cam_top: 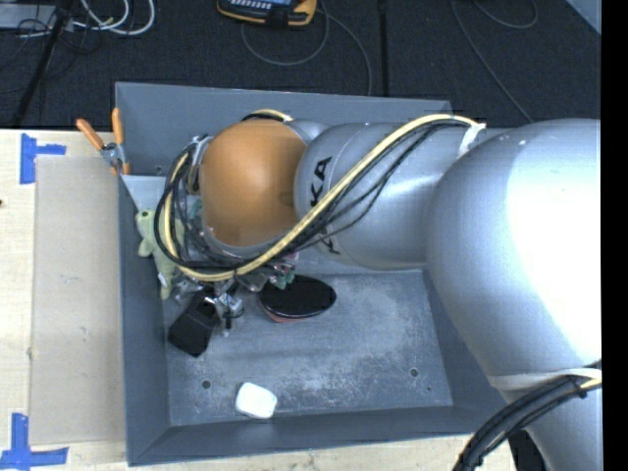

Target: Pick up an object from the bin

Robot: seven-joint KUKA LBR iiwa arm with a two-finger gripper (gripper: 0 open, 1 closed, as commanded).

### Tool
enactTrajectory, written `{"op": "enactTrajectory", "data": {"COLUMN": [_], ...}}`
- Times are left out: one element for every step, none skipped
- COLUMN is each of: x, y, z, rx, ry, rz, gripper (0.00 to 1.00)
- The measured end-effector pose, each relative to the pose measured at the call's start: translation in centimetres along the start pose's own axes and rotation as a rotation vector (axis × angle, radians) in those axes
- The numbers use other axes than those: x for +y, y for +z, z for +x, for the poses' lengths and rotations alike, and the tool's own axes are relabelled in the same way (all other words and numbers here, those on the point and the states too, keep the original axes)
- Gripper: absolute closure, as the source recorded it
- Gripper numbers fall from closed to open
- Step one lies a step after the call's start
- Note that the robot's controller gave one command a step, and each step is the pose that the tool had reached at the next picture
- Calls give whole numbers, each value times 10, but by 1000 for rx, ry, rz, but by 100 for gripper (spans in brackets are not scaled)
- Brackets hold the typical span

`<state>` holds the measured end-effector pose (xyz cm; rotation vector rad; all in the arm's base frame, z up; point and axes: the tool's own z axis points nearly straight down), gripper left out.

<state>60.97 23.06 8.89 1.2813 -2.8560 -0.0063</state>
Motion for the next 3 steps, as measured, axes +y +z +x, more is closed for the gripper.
{"op": "enactTrajectory", "data": {"x": [0, -1, -1], "y": [-24, -47, -57], "z": [0, -2, -3], "rx": [-1, -7, -11], "ry": [1, 1, 2], "rz": [1, 4, 6], "gripper": [100, 100, 100]}}
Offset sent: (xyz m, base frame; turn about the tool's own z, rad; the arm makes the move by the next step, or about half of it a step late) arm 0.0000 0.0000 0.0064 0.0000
